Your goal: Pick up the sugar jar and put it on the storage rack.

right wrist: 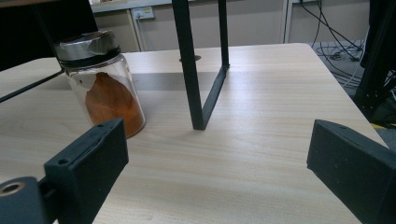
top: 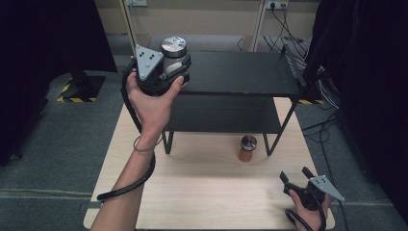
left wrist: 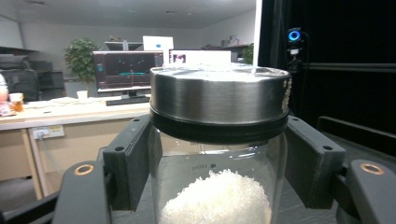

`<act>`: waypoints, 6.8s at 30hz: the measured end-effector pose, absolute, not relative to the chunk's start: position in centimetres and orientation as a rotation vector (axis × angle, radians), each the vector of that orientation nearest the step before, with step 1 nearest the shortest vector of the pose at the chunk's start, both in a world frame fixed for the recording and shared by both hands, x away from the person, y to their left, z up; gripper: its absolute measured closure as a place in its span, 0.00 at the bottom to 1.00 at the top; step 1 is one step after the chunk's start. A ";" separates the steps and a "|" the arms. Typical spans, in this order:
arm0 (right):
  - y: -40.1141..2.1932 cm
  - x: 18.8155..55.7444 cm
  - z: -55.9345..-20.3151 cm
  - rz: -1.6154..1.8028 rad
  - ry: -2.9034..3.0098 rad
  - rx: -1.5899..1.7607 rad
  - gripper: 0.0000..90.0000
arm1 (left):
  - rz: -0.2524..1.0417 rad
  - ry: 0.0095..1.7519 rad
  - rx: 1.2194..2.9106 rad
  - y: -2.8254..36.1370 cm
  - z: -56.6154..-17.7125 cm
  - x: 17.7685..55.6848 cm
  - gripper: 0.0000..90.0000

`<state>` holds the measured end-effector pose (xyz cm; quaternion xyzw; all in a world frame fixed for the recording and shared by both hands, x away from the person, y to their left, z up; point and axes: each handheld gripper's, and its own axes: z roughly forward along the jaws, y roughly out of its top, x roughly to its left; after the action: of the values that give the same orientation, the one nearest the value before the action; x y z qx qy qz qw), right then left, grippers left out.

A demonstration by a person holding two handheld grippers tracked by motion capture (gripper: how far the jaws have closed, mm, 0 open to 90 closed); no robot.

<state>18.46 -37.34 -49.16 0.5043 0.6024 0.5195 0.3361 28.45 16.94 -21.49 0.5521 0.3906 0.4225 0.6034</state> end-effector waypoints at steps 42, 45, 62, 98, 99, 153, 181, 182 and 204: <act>-37.2 18.5 -49.2 1.358 1.591 1.295 0.06 | 1.001 0.970 1.284 16.4 -23.4 32.1 0.34; -37.2 18.5 -49.2 1.357 1.591 1.295 0.06 | 0.994 0.971 1.268 16.5 -23.6 32.1 0.34; -37.2 18.5 -49.1 1.361 1.595 1.296 0.06 | 0.979 0.924 1.218 17.1 -23.7 31.8 0.10; -37.0 18.5 -49.1 1.353 1.598 1.293 0.06 | 1.048 0.744 1.259 18.9 -29.5 25.6 0.03; -37.0 18.5 -49.1 1.354 1.598 1.294 0.06 | 1.049 0.741 1.261 18.9 -29.9 25.4 0.03; -37.1 18.5 -49.1 1.362 1.594 1.298 0.06 | 0.978 0.750 1.307 18.9 -41.7 20.5 0.03; -37.0 18.4 -49.1 1.358 1.595 1.293 0.06 | 0.902 0.881 1.372 20.1 -47.5 19.9 0.02; -37.0 18.4 -49.1 1.357 1.595 1.292 0.06 | 0.901 0.886 1.374 20.2 -47.7 19.9 0.02; -37.0 18.5 -49.1 1.356 1.599 1.291 0.06 | 0.831 0.993 1.444 20.8 -50.8 20.2 0.02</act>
<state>18.47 -37.02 -49.10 0.4943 0.6125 0.5192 0.3331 20.17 20.84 -50.77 0.6141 0.4221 0.3533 0.5655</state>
